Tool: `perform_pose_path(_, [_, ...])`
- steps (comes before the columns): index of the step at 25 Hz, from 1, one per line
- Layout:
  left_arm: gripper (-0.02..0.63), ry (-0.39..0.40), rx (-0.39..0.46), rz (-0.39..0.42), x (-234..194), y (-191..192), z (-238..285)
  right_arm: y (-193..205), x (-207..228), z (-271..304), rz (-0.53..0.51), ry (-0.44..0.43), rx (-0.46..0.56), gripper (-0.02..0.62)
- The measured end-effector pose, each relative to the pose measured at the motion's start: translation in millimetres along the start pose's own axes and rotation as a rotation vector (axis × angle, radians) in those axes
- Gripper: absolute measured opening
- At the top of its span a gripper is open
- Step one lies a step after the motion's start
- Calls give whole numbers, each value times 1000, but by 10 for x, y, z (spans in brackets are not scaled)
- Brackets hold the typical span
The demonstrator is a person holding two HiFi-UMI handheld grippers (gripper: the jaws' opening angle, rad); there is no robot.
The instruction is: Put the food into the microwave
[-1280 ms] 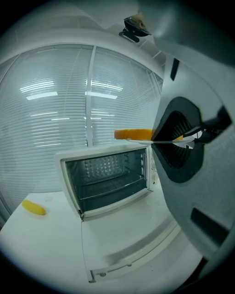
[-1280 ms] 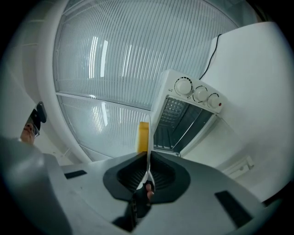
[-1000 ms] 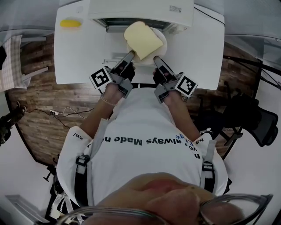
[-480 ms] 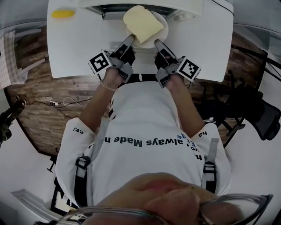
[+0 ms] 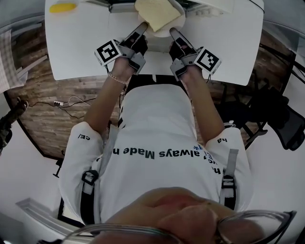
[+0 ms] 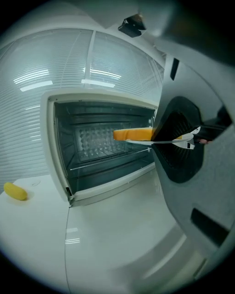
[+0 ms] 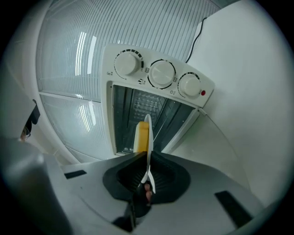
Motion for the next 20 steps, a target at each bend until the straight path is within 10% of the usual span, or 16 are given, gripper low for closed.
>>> perform_pose_path(20, [18, -38, 16, -28, -385, -446, 733, -413, 631, 472, 94, 39, 85, 21])
Point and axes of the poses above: the fingertips, and each gripper's own axes: z forward along the fingers, x to its right, y out of its underside, the point moved 4 cm from there along -z, backward along the fingers, and after that the axes turned 11 degrees about -y, right-handed, at the moved point
